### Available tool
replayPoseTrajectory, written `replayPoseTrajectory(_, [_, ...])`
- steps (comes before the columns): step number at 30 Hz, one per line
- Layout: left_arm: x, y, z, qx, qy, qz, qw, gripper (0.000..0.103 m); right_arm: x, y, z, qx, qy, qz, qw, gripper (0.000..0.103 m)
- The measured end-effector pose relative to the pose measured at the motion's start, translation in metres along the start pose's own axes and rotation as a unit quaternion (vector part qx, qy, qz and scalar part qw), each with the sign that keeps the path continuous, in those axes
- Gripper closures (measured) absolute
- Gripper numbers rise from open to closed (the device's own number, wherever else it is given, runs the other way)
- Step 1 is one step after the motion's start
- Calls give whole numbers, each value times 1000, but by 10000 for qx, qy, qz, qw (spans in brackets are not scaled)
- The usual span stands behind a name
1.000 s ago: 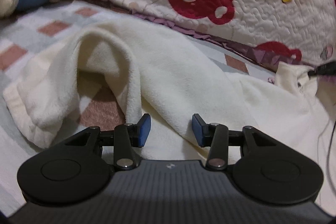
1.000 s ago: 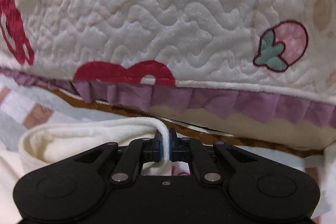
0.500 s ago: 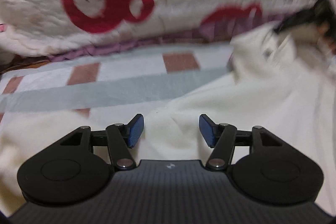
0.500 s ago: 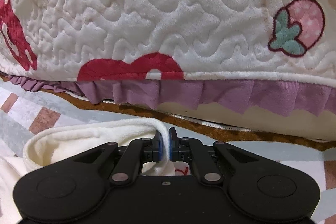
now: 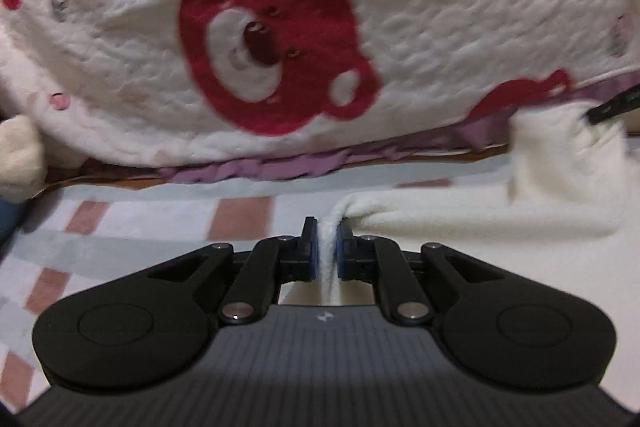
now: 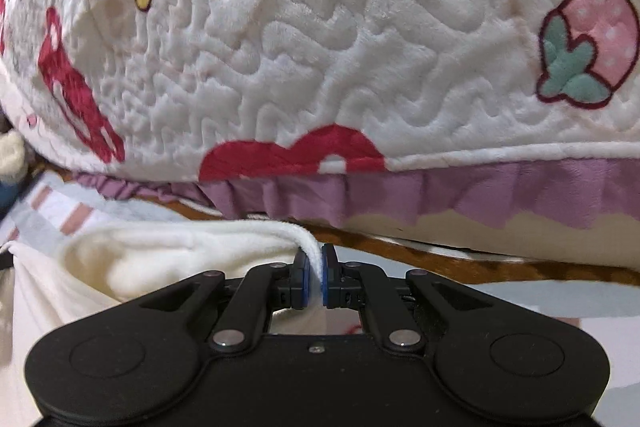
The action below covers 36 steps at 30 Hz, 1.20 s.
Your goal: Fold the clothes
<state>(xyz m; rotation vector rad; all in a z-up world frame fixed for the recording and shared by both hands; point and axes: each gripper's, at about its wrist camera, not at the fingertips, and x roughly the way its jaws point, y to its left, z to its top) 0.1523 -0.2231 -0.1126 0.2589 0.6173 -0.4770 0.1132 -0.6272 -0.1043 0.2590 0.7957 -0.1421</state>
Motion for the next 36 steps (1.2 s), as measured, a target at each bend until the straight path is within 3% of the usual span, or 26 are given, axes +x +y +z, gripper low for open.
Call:
replayPoseTrajectory(3, [36,-7,-19,-120,673,184,9975,94,15,7,2,103,124,-37,9999,98])
replayPoseTrajectory(6, [39,-13,-18,-181,762,343,9963,94,28,9,-4,111,296,-226,9992,97])
replayPoseTrajectory(7, [40,-13,-17,-207,812,357,9958,93,31,8,-6,131,344,-283,9989,90])
replayPoseTrajectory(10, [45,-9,-13,-300,979,301,9943,88,23,-17,-5,512,492,-266,9971,50])
replayPoseTrajectory(11, [42,-2,-9,-521,919,82,9944,88,17,-23,-6,563,555,-319,9964,37])
replayPoseTrajectory(12, [37,6,-5,-802,822,-183,9932,85,10,-29,-7,593,621,-389,9955,35])
replayPoseTrajectory(13, [30,15,-1,-1157,643,-381,9905,81,2,-35,-8,622,687,-459,9946,35])
replayPoseTrajectory(15, [14,28,8,-1746,226,-670,9821,71,-18,-45,-12,784,588,-19,9952,34])
replayPoseTrajectory(17, [8,23,21,-1803,-48,-972,9788,67,-34,-56,-16,1129,457,496,9913,33])
replayPoseTrajectory(19, [12,4,35,-1612,-118,-1413,9767,60,-41,-55,-17,1128,296,563,9916,33])
replayPoseTrajectory(21, [24,-22,44,-1360,-60,-1689,9762,58,-48,-54,-18,1086,136,588,9923,34])
replayPoseTrajectory(23, [42,-49,49,-1106,189,-1751,9781,55,-52,-50,-22,1013,12,632,9928,58])
replayPoseTrajectory(25, [63,-70,52,-923,449,-1898,9764,54,-53,-37,-32,778,-8,735,9943,69])
replayPoseTrajectory(28, [86,-95,53,-719,643,-2050,9740,52,-45,-9,-49,-39,198,778,9968,69])
replayPoseTrajectory(30, [96,-107,54,-624,693,-2062,9740,58,-38,10,-55,-525,220,699,9959,69])
replayPoseTrajectory(31, [101,-113,55,-416,736,-1997,9762,89,-35,18,-57,-792,218,669,9944,64])
replayPoseTrajectory(32, [106,-120,56,-153,783,-1906,9784,99,-30,24,-58,-989,260,626,9928,52])
replayPoseTrajectory(34, [107,-129,59,156,702,-1607,9844,99,-16,35,-59,-1289,363,462,9899,42])
replayPoseTrajectory(36, [107,-137,63,434,595,-1289,9889,99,2,35,-57,-1344,413,177,9899,42])
